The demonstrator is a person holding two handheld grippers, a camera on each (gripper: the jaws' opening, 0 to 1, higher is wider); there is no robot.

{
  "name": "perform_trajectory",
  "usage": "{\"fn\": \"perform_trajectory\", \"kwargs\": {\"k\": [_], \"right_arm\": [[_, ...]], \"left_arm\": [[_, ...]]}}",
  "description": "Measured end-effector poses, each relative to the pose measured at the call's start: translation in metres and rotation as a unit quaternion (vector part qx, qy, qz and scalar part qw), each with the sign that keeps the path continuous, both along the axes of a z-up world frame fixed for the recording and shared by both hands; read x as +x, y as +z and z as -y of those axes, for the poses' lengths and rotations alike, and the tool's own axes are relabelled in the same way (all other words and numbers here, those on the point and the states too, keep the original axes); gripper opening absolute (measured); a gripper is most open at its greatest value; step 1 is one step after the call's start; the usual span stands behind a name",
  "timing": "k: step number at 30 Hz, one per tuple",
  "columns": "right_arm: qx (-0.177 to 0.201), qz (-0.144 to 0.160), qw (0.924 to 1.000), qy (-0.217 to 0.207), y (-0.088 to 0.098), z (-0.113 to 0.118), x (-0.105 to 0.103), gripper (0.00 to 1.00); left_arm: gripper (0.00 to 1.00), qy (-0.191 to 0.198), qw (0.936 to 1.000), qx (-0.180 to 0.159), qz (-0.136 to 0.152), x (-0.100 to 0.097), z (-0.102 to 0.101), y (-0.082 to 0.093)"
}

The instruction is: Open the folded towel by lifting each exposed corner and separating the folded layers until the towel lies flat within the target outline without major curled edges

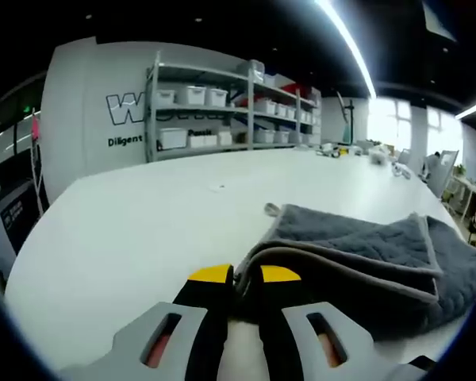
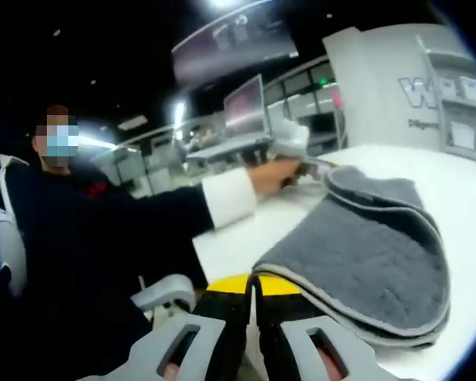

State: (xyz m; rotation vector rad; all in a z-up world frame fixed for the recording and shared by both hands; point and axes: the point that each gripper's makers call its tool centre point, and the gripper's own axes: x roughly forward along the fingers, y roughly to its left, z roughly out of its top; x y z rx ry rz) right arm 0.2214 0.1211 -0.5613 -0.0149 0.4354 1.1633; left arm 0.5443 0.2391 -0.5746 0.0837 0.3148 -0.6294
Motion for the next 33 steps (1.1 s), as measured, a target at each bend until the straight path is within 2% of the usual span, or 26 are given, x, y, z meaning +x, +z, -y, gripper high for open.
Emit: {"fn": "perform_trajectory", "kwargs": {"k": [10,13,15,21,25,33], "right_arm": [[-0.001,0.022,0.9997,-0.014,0.001,-0.007,0.007,0.0],[-0.01,0.033,0.9992,-0.022,0.002,-0.009,0.009,0.0],[-0.01,0.038,0.9989,-0.025,0.003,-0.01,0.01,0.0],[-0.023,0.059,0.9975,-0.03,0.003,-0.016,0.012,0.0],[-0.026,0.061,0.9974,-0.028,0.001,-0.018,0.011,0.0],[-0.028,0.06,0.9977,-0.015,-0.002,-0.024,0.009,0.0]], "left_arm": [[0.11,-0.019,0.9996,0.023,-0.002,0.014,0.016,0.001],[0.11,-0.026,0.9994,0.024,-0.001,0.019,0.019,0.001],[0.11,-0.035,0.999,0.027,0.0,0.015,0.03,0.001],[0.11,-0.048,0.9986,0.023,-0.002,0.022,0.038,0.0],[0.11,-0.055,0.9983,0.019,-0.004,0.024,0.045,0.0],[0.11,-0.076,0.9965,0.034,-0.003,0.036,0.059,-0.002]]}}
